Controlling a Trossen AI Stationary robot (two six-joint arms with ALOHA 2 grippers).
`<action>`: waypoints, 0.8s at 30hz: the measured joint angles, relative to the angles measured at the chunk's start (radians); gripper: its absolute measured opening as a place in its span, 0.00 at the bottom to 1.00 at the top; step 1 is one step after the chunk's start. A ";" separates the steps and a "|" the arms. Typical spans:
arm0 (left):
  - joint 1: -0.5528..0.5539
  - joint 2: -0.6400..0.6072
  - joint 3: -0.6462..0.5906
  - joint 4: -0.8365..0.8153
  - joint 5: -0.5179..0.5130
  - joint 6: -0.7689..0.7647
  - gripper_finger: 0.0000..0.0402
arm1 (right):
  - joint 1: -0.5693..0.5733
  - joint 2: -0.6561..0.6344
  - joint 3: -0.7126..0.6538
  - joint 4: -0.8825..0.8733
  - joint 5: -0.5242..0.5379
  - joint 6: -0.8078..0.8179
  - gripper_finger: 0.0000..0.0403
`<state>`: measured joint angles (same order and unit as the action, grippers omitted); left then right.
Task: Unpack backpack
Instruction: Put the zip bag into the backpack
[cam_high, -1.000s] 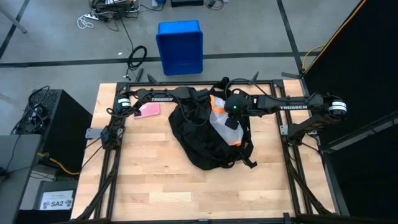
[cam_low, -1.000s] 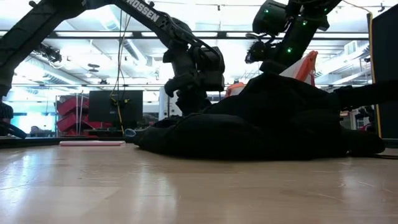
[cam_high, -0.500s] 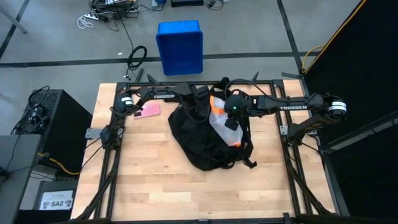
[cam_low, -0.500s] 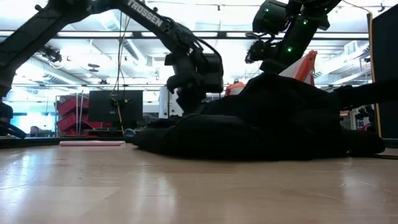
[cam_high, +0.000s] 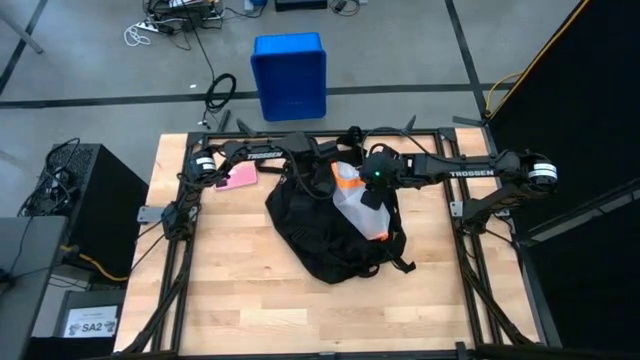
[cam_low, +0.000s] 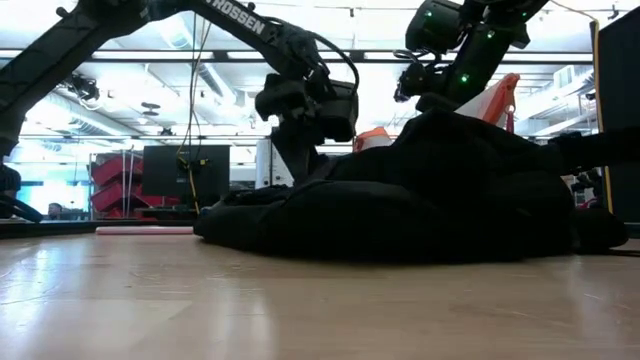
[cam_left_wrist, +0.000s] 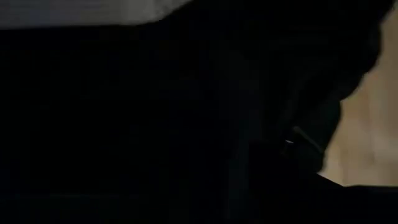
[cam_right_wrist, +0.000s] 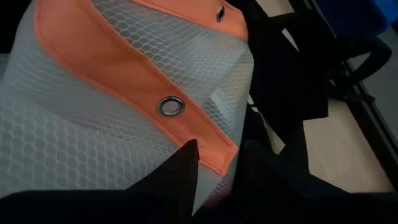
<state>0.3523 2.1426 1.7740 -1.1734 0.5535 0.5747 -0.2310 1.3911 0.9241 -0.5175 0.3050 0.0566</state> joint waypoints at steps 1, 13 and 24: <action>-0.003 0.000 0.001 -0.003 0.017 0.000 0.28 | 0.000 0.000 0.000 0.000 -0.004 0.000 0.26; -0.026 0.000 0.003 0.029 -0.041 0.006 0.28 | 0.000 0.000 0.000 0.014 -0.013 -0.012 0.26; -0.006 0.000 0.003 0.062 -0.114 -0.029 0.28 | 0.000 0.000 0.000 0.016 -0.023 -0.011 0.25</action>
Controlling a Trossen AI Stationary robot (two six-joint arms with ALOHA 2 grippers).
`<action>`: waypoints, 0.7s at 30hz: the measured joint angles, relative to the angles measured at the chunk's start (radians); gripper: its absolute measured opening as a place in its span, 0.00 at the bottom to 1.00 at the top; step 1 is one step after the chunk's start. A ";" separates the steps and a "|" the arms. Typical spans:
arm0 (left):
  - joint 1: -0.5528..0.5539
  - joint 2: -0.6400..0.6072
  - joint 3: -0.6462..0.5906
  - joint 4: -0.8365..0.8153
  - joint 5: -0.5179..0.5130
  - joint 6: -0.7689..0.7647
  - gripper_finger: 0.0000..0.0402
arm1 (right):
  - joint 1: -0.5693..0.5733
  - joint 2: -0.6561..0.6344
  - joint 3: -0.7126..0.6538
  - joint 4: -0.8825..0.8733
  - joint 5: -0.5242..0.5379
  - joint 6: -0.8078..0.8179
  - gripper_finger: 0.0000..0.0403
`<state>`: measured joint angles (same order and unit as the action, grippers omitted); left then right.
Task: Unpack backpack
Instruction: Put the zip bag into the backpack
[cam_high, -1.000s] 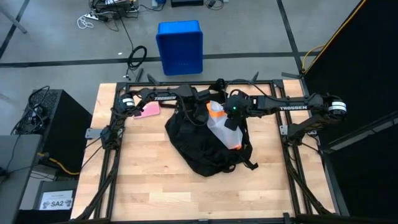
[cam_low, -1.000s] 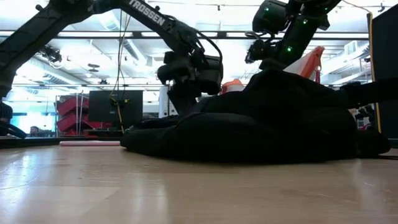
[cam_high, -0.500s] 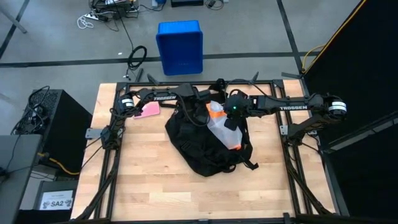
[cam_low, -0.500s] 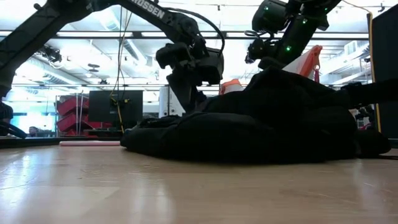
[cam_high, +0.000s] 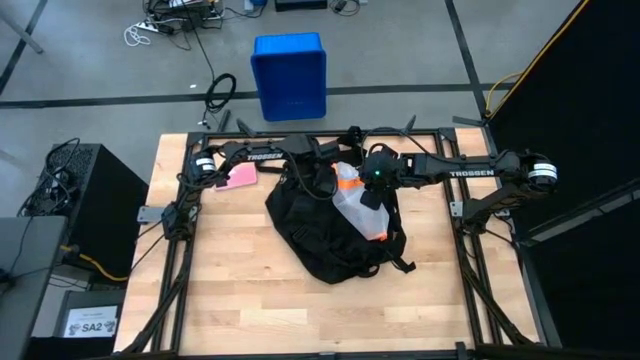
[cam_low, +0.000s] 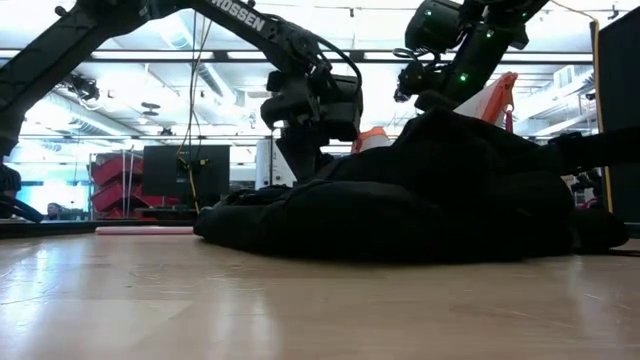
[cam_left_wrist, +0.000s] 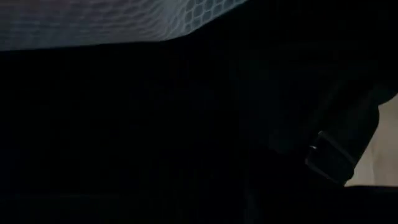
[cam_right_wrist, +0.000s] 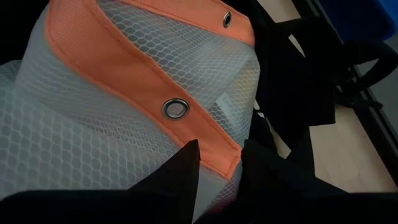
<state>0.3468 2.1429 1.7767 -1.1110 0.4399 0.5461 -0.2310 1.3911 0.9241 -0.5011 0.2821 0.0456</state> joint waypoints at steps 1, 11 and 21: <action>0.001 0.000 0.000 0.000 0.004 0.000 0.28 | 0.000 0.000 0.000 0.000 0.000 0.000 0.25; -0.034 0.000 0.000 -0.007 0.083 -0.001 0.28 | 0.000 0.000 0.000 0.000 -0.002 0.003 0.26; -0.029 0.000 0.000 -0.002 -0.030 -0.033 0.28 | 0.000 0.000 0.000 0.007 -0.015 0.003 0.25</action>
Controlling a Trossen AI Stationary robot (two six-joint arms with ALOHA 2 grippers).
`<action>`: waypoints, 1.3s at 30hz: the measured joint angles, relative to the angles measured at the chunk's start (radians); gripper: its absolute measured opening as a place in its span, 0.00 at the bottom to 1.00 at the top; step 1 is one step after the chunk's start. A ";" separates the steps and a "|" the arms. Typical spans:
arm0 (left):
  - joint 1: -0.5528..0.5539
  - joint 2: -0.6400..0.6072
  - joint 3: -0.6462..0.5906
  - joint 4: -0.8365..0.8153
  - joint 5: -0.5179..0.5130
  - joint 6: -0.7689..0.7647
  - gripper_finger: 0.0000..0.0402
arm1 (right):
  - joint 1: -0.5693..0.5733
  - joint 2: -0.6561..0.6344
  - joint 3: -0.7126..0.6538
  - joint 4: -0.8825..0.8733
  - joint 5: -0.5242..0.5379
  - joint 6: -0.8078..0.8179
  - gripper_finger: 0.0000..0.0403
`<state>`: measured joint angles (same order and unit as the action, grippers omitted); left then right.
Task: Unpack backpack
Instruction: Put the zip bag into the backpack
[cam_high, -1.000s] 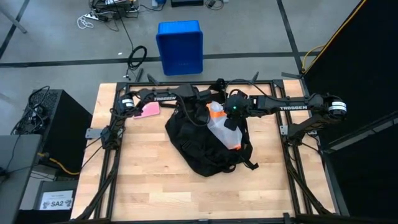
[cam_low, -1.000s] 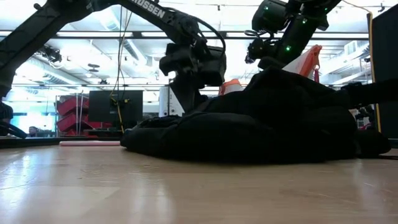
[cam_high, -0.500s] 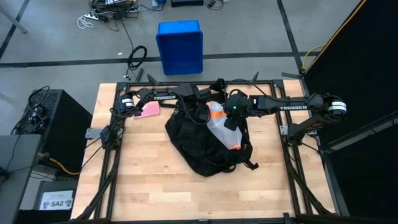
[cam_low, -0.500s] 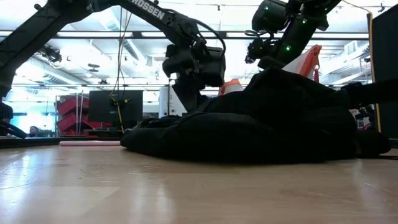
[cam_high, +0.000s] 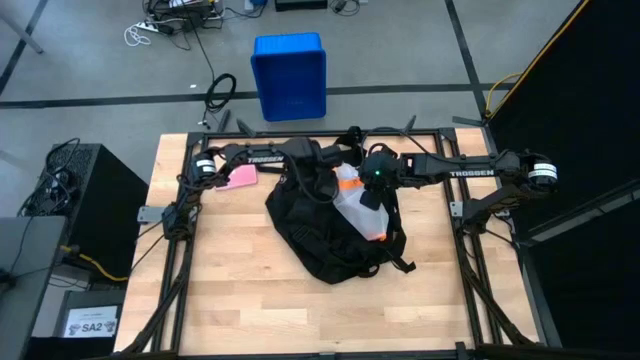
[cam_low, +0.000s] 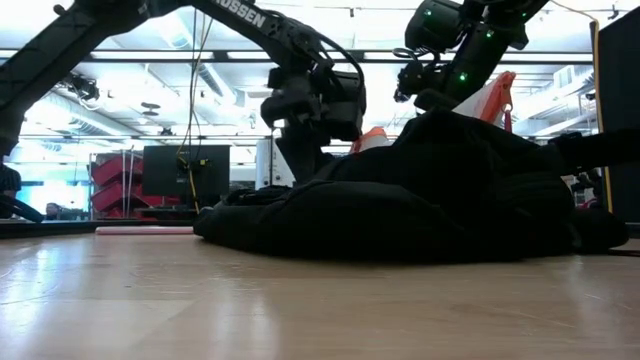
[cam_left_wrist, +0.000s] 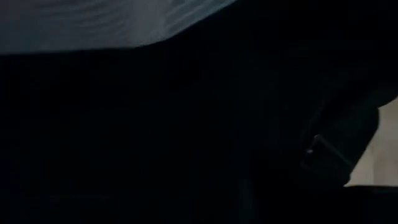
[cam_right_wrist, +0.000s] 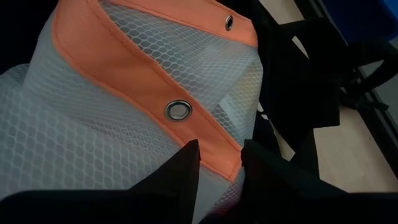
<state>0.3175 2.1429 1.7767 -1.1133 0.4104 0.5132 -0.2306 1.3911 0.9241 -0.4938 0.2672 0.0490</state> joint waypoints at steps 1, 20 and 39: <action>0.004 0.000 0.000 0.000 -0.007 -0.001 0.28 | 0.000 0.000 0.000 0.000 -0.001 0.000 0.26; 0.003 0.069 0.000 0.019 0.038 -0.001 0.28 | 0.000 0.000 0.000 0.003 -0.002 0.000 0.25; -0.003 0.070 0.000 -0.095 0.202 0.037 0.28 | 0.001 0.000 0.000 0.007 -0.002 -0.016 0.26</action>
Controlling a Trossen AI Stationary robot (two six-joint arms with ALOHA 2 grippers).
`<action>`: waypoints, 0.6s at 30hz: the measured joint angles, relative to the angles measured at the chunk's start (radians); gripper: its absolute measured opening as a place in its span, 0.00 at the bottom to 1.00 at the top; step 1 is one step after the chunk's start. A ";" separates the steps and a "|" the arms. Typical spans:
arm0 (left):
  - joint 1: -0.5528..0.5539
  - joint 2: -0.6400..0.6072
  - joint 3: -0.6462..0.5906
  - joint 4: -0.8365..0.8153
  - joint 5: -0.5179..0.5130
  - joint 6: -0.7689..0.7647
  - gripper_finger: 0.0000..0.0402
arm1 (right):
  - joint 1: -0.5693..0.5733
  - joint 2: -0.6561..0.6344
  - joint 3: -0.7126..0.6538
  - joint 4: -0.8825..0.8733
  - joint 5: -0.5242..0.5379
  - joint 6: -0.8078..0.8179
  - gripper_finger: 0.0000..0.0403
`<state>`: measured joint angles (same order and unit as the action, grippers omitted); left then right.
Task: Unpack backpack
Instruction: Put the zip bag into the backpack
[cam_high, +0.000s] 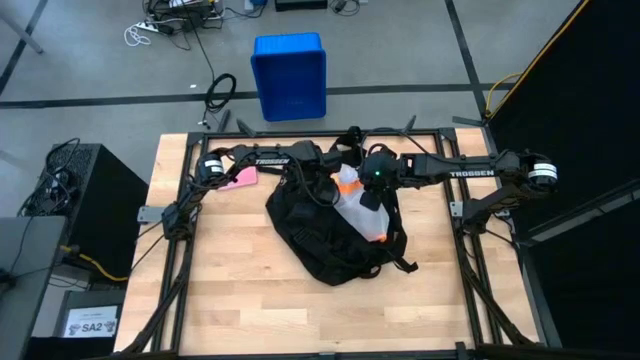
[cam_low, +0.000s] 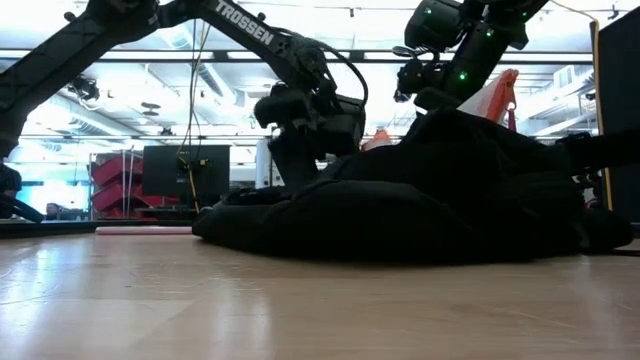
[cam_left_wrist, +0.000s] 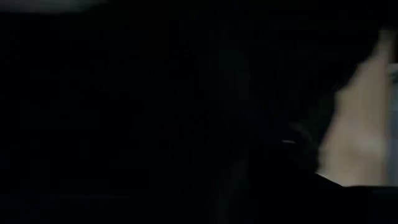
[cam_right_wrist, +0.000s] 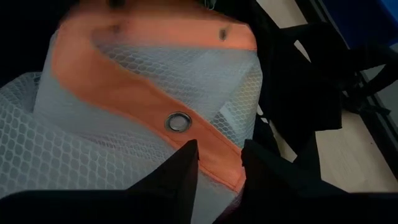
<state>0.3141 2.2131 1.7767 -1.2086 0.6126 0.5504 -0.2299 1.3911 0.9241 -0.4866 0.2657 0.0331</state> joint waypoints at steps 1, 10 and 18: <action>-0.003 0.000 0.000 -0.019 0.020 0.004 0.28 | 0.000 0.000 0.000 0.000 0.000 -0.001 0.26; -0.053 0.000 0.000 0.044 0.003 0.009 0.26 | 0.000 0.000 0.000 0.022 0.000 -0.007 0.26; -0.123 -0.017 0.001 -0.050 -0.277 0.028 0.01 | 0.000 0.000 0.000 -0.020 0.000 -0.010 0.25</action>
<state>0.1914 2.1959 1.7775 -1.2584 0.3353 0.5779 -0.2302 1.3911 0.9241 -0.5070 0.2661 0.0235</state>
